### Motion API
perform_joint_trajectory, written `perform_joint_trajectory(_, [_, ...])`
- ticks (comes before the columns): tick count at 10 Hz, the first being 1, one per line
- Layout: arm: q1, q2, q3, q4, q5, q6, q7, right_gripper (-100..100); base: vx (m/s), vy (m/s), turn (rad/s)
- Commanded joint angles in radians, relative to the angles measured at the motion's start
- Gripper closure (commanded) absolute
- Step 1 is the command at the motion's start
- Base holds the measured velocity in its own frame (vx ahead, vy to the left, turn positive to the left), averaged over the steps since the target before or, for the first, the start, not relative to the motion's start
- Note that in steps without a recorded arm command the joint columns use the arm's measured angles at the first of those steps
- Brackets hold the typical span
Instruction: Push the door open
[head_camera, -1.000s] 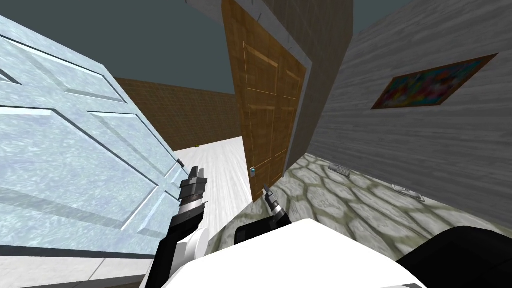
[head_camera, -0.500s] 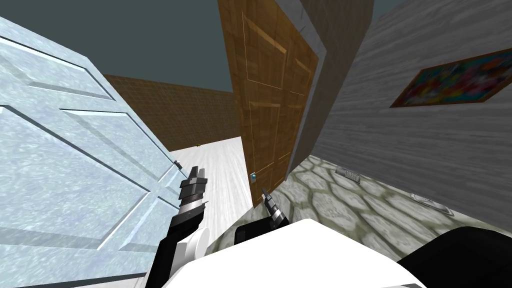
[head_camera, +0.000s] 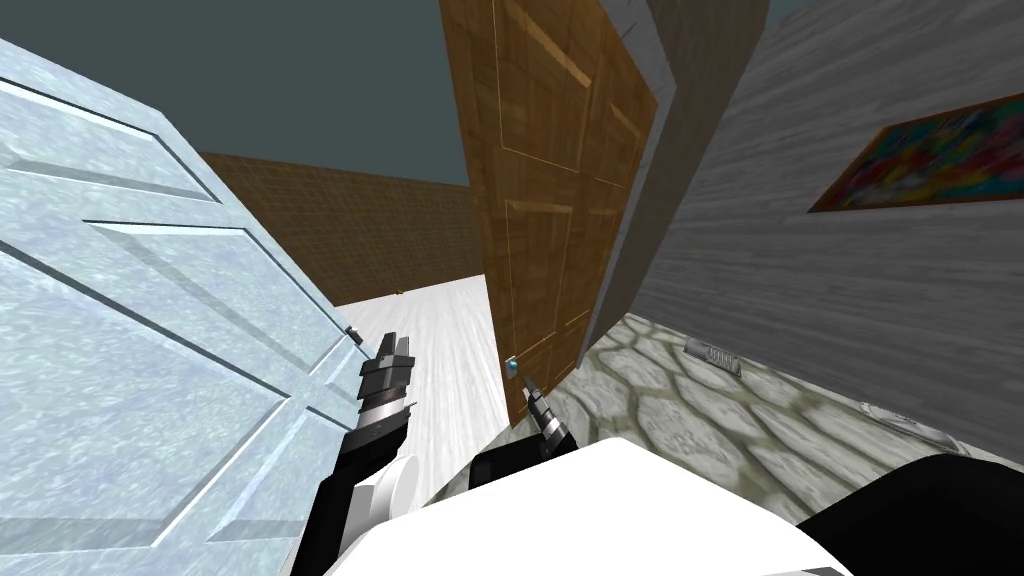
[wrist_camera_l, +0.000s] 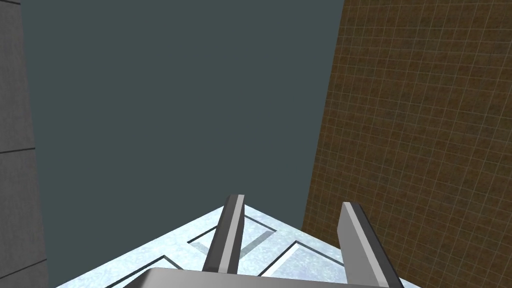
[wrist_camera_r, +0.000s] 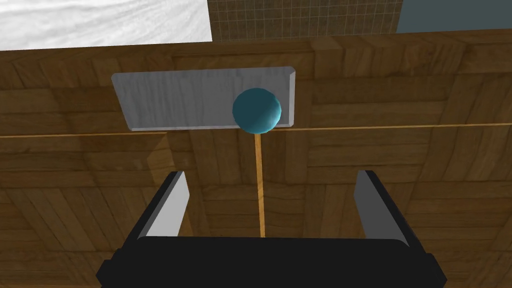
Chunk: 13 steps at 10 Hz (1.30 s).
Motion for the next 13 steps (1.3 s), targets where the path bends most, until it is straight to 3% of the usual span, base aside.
perform_joint_trajectory(1, [-0.013, 0.008, -0.01, 0.011, 0.001, 0.005, -0.003, -100, 0.207, 0.1, 0.045])
perform_joint_trajectory(4, [-0.037, 0.024, -0.026, 0.04, 0.002, 0.009, -0.008, -100, 0.197, 0.08, 0.03])
perform_joint_trajectory(5, [-0.033, 0.021, -0.022, 0.036, 0.002, 0.007, -0.007, -100, 0.069, 0.022, -0.005])
perform_joint_trajectory(6, [-0.033, 0.021, -0.022, 0.036, 0.002, 0.007, -0.007, 100, -0.013, -0.001, 0.002])
perform_joint_trajectory(11, [-0.033, 0.021, -0.022, 0.036, 0.002, 0.007, -0.007, 100, -0.012, -0.004, 0.001])
perform_joint_trajectory(13, [-0.043, 0.025, -0.049, 0.051, -0.003, 0.012, -0.003, 100, 0.129, 0.068, -0.044])
